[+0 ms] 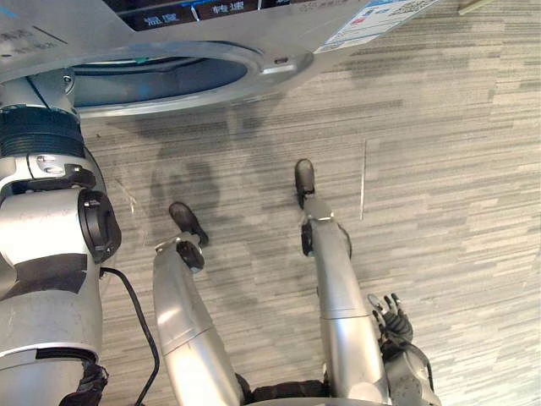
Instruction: Pick up the laundry basket with both hands and put the clothes into the washing machine.
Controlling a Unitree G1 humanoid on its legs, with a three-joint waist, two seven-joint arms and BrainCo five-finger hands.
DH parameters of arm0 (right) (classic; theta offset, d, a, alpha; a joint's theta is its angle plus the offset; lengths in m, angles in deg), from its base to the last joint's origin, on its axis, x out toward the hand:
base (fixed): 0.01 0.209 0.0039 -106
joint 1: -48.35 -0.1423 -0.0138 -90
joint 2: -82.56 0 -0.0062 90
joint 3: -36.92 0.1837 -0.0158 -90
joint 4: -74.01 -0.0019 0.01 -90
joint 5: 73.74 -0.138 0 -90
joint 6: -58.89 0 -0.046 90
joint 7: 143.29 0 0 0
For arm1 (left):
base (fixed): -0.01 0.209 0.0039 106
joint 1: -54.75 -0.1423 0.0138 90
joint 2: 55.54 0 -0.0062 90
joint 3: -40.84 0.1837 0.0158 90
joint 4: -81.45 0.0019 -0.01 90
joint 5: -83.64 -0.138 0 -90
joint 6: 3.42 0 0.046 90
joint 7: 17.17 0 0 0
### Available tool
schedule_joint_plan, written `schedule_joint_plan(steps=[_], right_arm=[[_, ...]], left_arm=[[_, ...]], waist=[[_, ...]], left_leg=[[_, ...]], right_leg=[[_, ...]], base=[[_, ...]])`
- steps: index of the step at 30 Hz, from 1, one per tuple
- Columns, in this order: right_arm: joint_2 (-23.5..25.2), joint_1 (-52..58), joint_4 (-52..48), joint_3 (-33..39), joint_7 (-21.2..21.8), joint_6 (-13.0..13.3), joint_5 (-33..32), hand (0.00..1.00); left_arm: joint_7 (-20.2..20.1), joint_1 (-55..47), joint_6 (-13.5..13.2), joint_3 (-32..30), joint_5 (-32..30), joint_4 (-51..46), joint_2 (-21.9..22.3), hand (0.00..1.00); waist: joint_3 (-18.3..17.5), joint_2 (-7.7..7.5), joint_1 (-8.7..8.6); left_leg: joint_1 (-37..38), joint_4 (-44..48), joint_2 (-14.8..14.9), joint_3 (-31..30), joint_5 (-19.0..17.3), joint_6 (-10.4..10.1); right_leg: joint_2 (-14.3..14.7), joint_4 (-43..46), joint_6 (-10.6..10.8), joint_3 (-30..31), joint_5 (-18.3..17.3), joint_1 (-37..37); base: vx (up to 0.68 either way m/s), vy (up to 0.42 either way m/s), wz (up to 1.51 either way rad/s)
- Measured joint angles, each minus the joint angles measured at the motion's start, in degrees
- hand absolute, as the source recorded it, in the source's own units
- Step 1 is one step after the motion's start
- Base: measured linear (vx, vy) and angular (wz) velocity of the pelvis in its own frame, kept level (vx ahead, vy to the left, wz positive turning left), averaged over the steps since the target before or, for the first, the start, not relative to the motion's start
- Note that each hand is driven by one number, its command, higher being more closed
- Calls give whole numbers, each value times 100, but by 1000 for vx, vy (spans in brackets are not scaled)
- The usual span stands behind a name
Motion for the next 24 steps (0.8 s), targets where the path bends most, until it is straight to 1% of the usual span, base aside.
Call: schedule_joint_plan(steps=[1, 2, 3, 5, 6, 7, 9, 10, 11, 12, 13, 14, 15, 16, 17, 18, 20, 21, 22, 23, 24], right_arm=[[-16, 2, 1, 1, 27, 23, 0, 0], [-51, 2, 3, 2, 85, 41, -1, 0], [-89, 1, 3, 0, 144, 52, -1, 0], [-103, 1, -46, -3, 220, 65, -2, 0], [-112, 1, -123, -10, 223, 90, -4, 0], [-118, 1, -125, -9, 219, 101, -4, 0], [-119, 1, -133, -13, 214, 107, -5, 0], [-118, 1, -136, -9, 210, 107, -5, 0], [-118, 1, -136, -10, 209, 106, -5, 0], [-115, 1, -141, -10, 196, 92, -2, 0], [-117, 1, -159, -8, 194, 88, -2, 0], [-117, 3, -164, -1, 192, 88, -2, 0], [-118, 2, -168, 7, 182, 89, -2, 0], [-117, 2, -165, 20, 182, 90, -2, 0], [-117, 1, -175, 36, 183, 107, 0, 0], [-113, 1, -174, 54, 183, 119, 1, 0], [-99, -2, -175, 136, 179, 156, 11, 0], [-106, -3, -176, 165, 172, 166, 17, 0], [-110, -17, -174, 167, 161, 166, 30, 0], [-111, -47, -174, 194, 111, 165, 83, 0], [-114, -82, -151, 212, 64, 158, 129, 0]], left_arm=[[43, -80, 54, 80, -347, -129, -6, 0], [165, -296, 143, 301, -1071, -547, -17, 0], [289, -698, 164, 504, -1887, -1270, -66, 0], [367, -1200, 167, 522, -2320, -1895, -132, 0], [582, -2425, 225, 497, -2951, -3234, -88, 0], [564, -2675, 222, 457, -3009, -3473, 6, 0], [403, -2878, 215, 452, -2514, -3734, 111, 0], [309, -3116, 199, 332, -2256, -3867, 348, 0], [305, -3212, 195, 271, -2204, -3925, 499, 0], [181, -3396, 168, 212, -2058, -4038, 759, 0], [98, -3779, 106, 220, -2093, -4374, 1059, 0], [65, -4065, 32, 220, -2123, -4643, 1274, 0], [53, -4480, -74, 244, -2218, -5020, 1595, 0], [63, -4924, -205, 283, -2343, -5269, 1946, 0], [60, -5343, -253, 303, -2457, -5424, 2140, 0], [63, -5521, -263, 325, -2523, -5494, 2195, 0], [56, -6006, -296, 460, -2986, -5600, 2427, 0], [43, -6226, -308, 540, -3128, -5599, 2616, 0], [11, -6345, -310, 559, -3138, -5589, 2763, 0], [-78, -6560, -312, 609, -3140, -5443, 3021, 0], [-133, -6711, -296, 696, -3130, -5234, 3169, 0]], waist=[[0, 1, 9], [1, 1, 48], [2, 3, 103], [1, 2, 98], [2, 3, 97], [2, 3, 111], [2, 3, 116], [3, 13, 104], [2, 15, 107], [-1, 23, 114], [0, 26, 131], [0, 26, 160], [2, 29, 205], [4, 47, 312], [-12, 113, 378], [-13, 142, 400], [-13, 193, 529], [-17, 206, 629], [-18, 208, 648], [-19, 210, 642], [-18, 212, 649]], left_leg=[[0, 3, -5, -4, 0, 0], [-1, 3, -13, -16, 0, 0], [1, 25, -21, -40, 0, 0], [0, 26, -23, -61, -1, -2], [23, 21, -28, -91, -1, -2], [68, 1, -30, -87, -1, -2], [139, -24, -35, -82, -1, -2], [230, -43, -37, -82, -1, -2], [274, -67, -39, -81, -1, -2], [377, -143, -44, -76, -3, -5], [478, -215, -50, -58, -3, -5], [533, -245, -50, -48, -3, -5], [600, -276, -50, -45, -2, -5], [708, -344, -61, -40, -2, -5], [760, -408, -68, -67, -1, -6], [778, -433, -83, -88, -1, -6], [822, -505, -153, -137, 5, -17], [838, -542, -219, -199, -1, -7], [846, -571, -246, -217, -2, -4], [880, -615, -308, -237, 1, -9], [924, -620, -343, -257, 1, -9]], right_leg=[[-5, 25, 3, -1, -17, -6], [-13, 60, -11, -14, -36, -15], [-28, 131, -24, -36, -77, -18], [-43, 163, -38, -67, -99, -18], [-56, 216, -60, -109, -158, 1], [-59, 220, -65, -112, -180, 28], [-68, 244, -61, -118, -234, 86], [-73, 261, -65, -121, -283, 162], [-73, 258, -73, -121, -302, 202], [-73, 237, -83, -125, -346, 281], [-74, 197, -96, -136, -362, 355], [-74, 196, -103, -143, -370, 383], [-74, 206, -109, -149, -413, 425], [-79, 224, -135, -162, -468, 504], [-95, 246, -156, -220, -513, 560], [-116, 272, -171, -255, -540, 577], [-202, 404, -169, -312, -683, 602], [-237, 429, -164, -327, -734, 618], [-261, 428, -159, -339, -765, 635], [-319, 437, -138, -358, -781, 684], [-361, 439, -128, -381, -788, 739]], base=[[48, 35, 8], [44, 36, 11], [43, 36, 10], [66, 58, 9], [105, 88, 8], [114, 87, 8], [77, 46, 5], [81, 41, 3], [105, 48, 3], [106, 41, 3], [110, 41, 3], [120, 39, 2], [116, 31, 5], [131, 30, 16], [99, 22, 22], [75, 19, 33], [40, 13, 36], [19, 15, 27], [18, 34, 30], [12, 38, 26], [24, 68, 29]])
